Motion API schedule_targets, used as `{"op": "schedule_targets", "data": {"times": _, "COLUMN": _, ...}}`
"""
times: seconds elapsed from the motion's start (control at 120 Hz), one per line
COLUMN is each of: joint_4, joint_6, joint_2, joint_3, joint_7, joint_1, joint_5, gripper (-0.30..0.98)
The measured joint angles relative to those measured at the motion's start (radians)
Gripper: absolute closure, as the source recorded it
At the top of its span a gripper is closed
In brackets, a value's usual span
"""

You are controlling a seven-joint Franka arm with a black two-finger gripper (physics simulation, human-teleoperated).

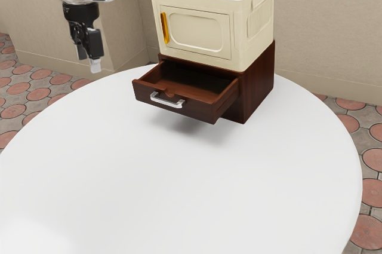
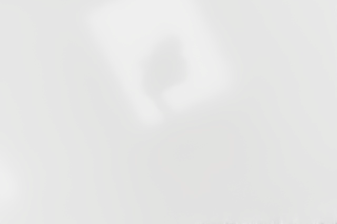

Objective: Push the drawer handle with one arm to close the drawer

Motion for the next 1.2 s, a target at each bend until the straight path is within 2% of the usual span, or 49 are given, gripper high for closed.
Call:
{"op": "schedule_targets", "data": {"times": 0.217, "joint_4": 0.016, "joint_6": 0.004, "joint_2": -0.004, "joint_3": 0.000, "joint_7": 0.047, "joint_1": -0.001, "joint_5": -0.009, "gripper": 0.00}}
{"op": "schedule_targets", "data": {"times": 0.317, "joint_4": 0.100, "joint_6": -0.020, "joint_2": -0.106, "joint_3": -0.050, "joint_7": 0.030, "joint_1": 0.035, "joint_5": -0.004, "gripper": 0.00}}
{"op": "schedule_targets", "data": {"times": 0.383, "joint_4": 0.107, "joint_6": -0.035, "joint_2": -0.132, "joint_3": -0.104, "joint_7": -0.008, "joint_1": -0.022, "joint_5": -0.007, "gripper": 0.00}}
{"op": "schedule_targets", "data": {"times": 0.475, "joint_4": 0.085, "joint_6": -0.048, "joint_2": -0.083, "joint_3": -0.138, "joint_7": -0.067, "joint_1": -0.053, "joint_5": -0.028, "gripper": 0.01}}
{"op": "schedule_targets", "data": {"times": 0.642, "joint_4": 0.044, "joint_6": -0.022, "joint_2": 0.130, "joint_3": -0.152, "joint_7": -0.195, "joint_1": -0.070, "joint_5": -0.048, "gripper": 0.43}}
{"op": "schedule_targets", "data": {"times": 0.758, "joint_4": 0.034, "joint_6": 0.036, "joint_2": 0.248, "joint_3": -0.146, "joint_7": -0.287, "joint_1": -0.043, "joint_5": -0.071, "gripper": 0.61}}
{"op": "schedule_targets", "data": {"times": 0.925, "joint_4": 0.032, "joint_6": 0.112, "joint_2": 0.361, "joint_3": -0.113, "joint_7": -0.410, "joint_1": 0.007, "joint_5": -0.076, "gripper": 0.72}}
{"op": "schedule_targets", "data": {"times": 1.2, "joint_4": 0.033, "joint_6": 0.233, "joint_2": 0.414, "joint_3": -0.069, "joint_7": -0.539, "joint_1": 0.009, "joint_5": -0.031, "gripper": 0.77}}
